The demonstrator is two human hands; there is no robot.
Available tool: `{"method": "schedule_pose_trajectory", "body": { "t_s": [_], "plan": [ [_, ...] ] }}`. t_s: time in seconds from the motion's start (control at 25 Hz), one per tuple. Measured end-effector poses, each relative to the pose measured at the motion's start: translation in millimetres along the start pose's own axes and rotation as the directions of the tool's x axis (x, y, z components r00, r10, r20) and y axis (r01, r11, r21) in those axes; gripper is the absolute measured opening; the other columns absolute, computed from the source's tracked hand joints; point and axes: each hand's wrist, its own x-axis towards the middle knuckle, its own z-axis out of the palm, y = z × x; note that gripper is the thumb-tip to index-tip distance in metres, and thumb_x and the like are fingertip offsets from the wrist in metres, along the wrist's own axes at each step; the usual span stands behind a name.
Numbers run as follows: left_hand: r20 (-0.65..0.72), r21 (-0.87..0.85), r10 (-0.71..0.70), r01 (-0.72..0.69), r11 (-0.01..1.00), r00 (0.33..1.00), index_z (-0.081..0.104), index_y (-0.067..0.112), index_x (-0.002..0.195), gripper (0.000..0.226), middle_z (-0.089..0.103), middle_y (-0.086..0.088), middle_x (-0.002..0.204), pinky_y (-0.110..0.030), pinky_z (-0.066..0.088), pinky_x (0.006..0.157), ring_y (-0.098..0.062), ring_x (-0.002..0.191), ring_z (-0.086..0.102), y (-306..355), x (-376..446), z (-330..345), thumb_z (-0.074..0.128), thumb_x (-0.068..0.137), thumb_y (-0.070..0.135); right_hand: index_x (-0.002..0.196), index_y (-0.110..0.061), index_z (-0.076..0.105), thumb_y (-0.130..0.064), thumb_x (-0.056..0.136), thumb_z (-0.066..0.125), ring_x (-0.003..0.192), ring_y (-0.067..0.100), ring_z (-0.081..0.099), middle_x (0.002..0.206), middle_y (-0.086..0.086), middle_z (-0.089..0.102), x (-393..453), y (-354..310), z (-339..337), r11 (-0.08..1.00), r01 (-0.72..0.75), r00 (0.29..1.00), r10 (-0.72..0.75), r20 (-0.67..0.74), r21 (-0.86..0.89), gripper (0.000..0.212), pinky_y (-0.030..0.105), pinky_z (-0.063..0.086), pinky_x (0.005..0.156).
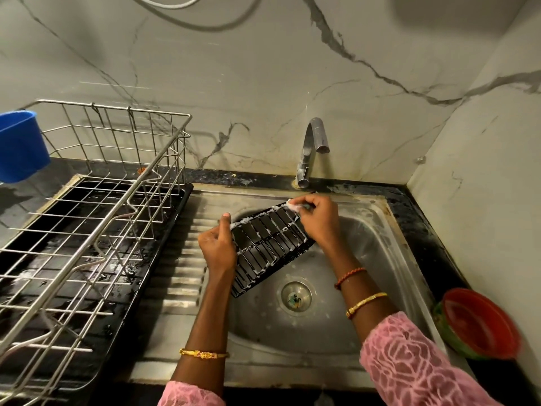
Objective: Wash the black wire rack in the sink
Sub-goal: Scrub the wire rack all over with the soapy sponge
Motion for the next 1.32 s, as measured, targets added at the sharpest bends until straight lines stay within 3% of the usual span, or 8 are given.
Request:
{"method": "schedule_pose_trajectory", "body": {
  "t_s": [0.08,0.24,0.32,0.4,0.6,0.92,1.12,1.32],
  "plan": [
    [-0.014,-0.008,0.004,-0.004,1.0,1.0,0.027,0.016,0.047,0.056,0.025,0.011,0.032,-0.02,0.012,0.04,-0.003,0.032,0.017,-2,2,0,0.05,0.098,0.014,0.098,-0.006,0.068,0.005,0.084,0.059,0.09,0.012,0.06,0.106,0.002,0.063,-12,12,-2,1.0,-0.002,1.0,0.002,-0.029,-0.006,0.02,0.006,0.049,0.06],
    [-0.026,0.002,-0.033,0.033,0.999,0.999,0.028,0.016,0.046,0.056,0.026,0.012,0.033,-0.019,0.014,0.04,-0.003,0.031,0.018,-9,7,-6,0.05,0.098,0.016,0.09,-0.003,0.07,0.009,0.081,0.061,0.084,0.009,0.063,0.098,0.01,0.069,-43,39,-21,1.0,-0.017,1.0,0.017,-0.014,-0.008,0.018,0.02,0.054,0.078],
    [-0.017,0.002,-0.037,0.037,0.999,0.999,0.029,0.016,0.047,0.055,0.027,0.012,0.032,-0.018,0.014,0.039,-0.003,0.03,0.018,-10,7,-7,0.05,0.098,0.016,0.093,0.0,0.07,0.01,0.081,0.06,0.077,-0.001,0.059,0.096,0.005,0.068,-40,32,-25,0.999,-0.026,0.997,0.028,-0.066,0.025,0.018,0.01,0.052,0.071],
    [-0.002,0.02,-0.021,0.021,1.0,1.0,0.029,0.015,0.046,0.055,0.027,0.01,0.031,-0.017,0.013,0.037,-0.002,0.03,0.018,-8,5,-5,0.049,0.098,0.014,0.096,0.001,0.069,0.008,0.081,0.06,0.078,0.003,0.059,0.096,0.003,0.066,-18,16,-25,0.998,-0.014,0.991,0.021,-0.128,0.056,0.018,0.003,0.047,0.063],
    [0.014,0.061,0.034,-0.035,0.998,0.999,0.029,0.016,0.045,0.057,0.027,0.012,0.03,-0.014,0.017,0.034,-0.002,0.028,0.019,-1,0,2,0.048,0.098,0.011,0.096,-0.005,0.069,-0.001,0.082,0.064,0.089,0.01,0.059,0.107,0.009,0.068,24,15,-11,0.995,-0.103,0.994,0.102,-0.031,-0.012,0.015,0.017,0.05,0.072],
    [-0.008,0.075,0.03,-0.029,0.997,1.0,0.032,0.015,0.044,0.057,0.028,0.006,0.038,-0.015,0.015,0.04,-0.004,0.031,0.019,-10,6,-7,0.051,0.097,0.016,0.093,-0.002,0.07,0.005,0.082,0.063,0.074,-0.003,0.061,0.094,0.006,0.07,-27,59,-33,0.993,-0.111,0.994,0.111,-0.005,0.032,0.015,0.015,0.055,0.068],
    [0.026,0.059,0.027,-0.029,0.998,0.999,0.03,0.016,0.044,0.057,0.027,0.012,0.031,-0.014,0.016,0.035,-0.001,0.03,0.019,-3,1,-3,0.049,0.097,0.011,0.095,-0.004,0.069,0.0,0.082,0.064,0.081,0.006,0.062,0.096,0.001,0.069,17,23,-25,0.996,-0.046,0.997,0.05,-0.053,0.081,0.014,0.017,0.055,0.072],
    [0.006,0.024,0.034,-0.034,0.999,0.999,0.028,0.017,0.044,0.058,0.026,0.014,0.031,-0.015,0.014,0.036,-0.001,0.03,0.018,2,1,2,0.05,0.097,0.01,0.096,-0.006,0.069,0.001,0.084,0.061,0.078,0.0,0.058,0.094,-0.007,0.063,8,24,-10,0.998,-0.057,0.998,0.057,0.0,0.023,0.016,0.003,0.046,0.056]
  ]
}}
